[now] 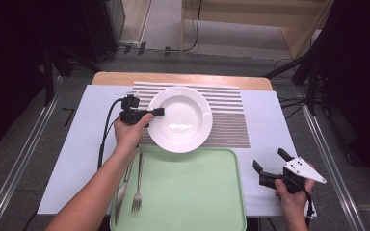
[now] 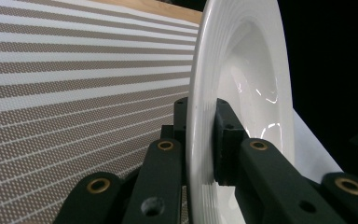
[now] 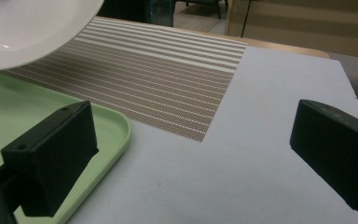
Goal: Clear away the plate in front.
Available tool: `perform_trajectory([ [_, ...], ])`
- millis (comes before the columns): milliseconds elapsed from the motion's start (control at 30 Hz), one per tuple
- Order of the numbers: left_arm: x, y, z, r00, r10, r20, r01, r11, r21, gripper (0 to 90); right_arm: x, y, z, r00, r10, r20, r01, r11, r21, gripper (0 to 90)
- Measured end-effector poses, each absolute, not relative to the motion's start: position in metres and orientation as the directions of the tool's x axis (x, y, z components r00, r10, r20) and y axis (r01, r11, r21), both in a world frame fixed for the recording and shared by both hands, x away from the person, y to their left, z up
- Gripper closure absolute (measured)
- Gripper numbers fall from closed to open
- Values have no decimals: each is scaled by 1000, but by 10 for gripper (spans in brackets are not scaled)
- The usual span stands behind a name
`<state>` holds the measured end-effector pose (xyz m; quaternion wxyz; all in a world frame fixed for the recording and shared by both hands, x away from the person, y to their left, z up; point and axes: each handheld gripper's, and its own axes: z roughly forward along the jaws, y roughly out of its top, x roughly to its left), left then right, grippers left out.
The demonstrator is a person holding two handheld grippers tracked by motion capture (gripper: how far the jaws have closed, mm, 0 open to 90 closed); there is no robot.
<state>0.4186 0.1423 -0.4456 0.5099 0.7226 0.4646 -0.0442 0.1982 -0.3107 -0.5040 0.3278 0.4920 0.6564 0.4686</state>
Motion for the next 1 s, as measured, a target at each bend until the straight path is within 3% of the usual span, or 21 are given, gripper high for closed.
perform_trajectory([
  [1000,370,148,-445,623,571,-535,699,-99,708,821,198,-310,-504,-300,953,35,340,73,937,0],
])
